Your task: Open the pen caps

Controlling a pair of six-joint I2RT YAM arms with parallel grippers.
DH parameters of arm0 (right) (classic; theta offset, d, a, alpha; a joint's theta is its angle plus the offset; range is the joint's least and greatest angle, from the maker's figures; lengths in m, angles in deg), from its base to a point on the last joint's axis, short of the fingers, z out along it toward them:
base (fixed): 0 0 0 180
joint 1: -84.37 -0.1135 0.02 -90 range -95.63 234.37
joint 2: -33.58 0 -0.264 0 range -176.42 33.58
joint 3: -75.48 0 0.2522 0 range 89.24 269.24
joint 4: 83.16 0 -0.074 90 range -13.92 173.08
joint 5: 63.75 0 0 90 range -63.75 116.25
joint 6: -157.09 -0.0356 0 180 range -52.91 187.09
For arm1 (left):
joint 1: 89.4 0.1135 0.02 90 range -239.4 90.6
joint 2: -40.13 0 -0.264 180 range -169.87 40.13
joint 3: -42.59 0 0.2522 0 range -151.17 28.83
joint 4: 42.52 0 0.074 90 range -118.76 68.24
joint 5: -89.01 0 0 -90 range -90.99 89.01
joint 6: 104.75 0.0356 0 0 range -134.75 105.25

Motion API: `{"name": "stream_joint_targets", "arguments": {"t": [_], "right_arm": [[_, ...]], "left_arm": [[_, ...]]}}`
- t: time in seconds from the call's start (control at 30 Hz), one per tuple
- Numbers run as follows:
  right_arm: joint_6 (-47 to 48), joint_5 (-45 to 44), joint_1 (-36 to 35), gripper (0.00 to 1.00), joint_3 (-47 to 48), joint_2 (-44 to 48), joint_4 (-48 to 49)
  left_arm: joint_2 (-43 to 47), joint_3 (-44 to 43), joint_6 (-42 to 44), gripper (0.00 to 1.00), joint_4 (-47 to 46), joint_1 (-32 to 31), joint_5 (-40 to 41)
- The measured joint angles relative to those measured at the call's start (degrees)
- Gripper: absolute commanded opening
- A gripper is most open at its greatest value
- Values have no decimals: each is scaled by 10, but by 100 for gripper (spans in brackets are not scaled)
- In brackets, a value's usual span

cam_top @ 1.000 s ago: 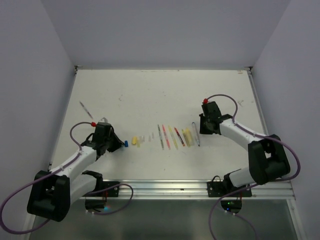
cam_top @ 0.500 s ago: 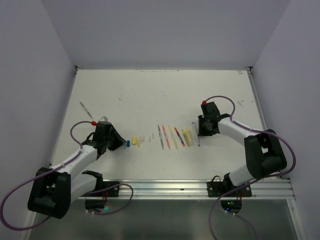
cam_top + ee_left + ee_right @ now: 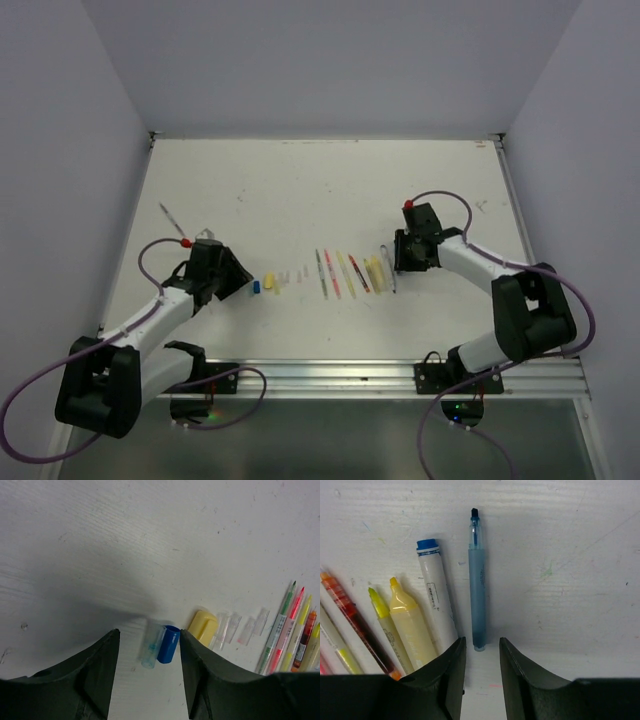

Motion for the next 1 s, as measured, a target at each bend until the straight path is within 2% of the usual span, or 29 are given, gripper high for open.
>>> {"name": "stream_joint_targets", "arguments": {"t": [0.27, 0.43, 0.53, 0.67, 0.8, 1.0], "right_arm": [[-1, -14, -23, 38, 11, 75, -9], [-8, -29, -113, 39, 51, 113, -36], [-17, -27, -204, 39, 74, 130, -35], [-24, 1, -293, 39, 77, 141, -35], [-24, 33, -308, 40, 68, 153, -35], [-25, 81, -308, 40, 60, 181, -28]], "left_arm": [[36, -48, 8, 59, 50, 0, 22], [43, -103, 10, 65, 90, 1, 63], [1, -157, 21, 64, 96, 21, 79], [-80, -219, 38, 61, 91, 92, 92], [-153, -292, 54, 58, 101, 142, 136], [-266, -405, 99, 48, 106, 172, 198]]}}
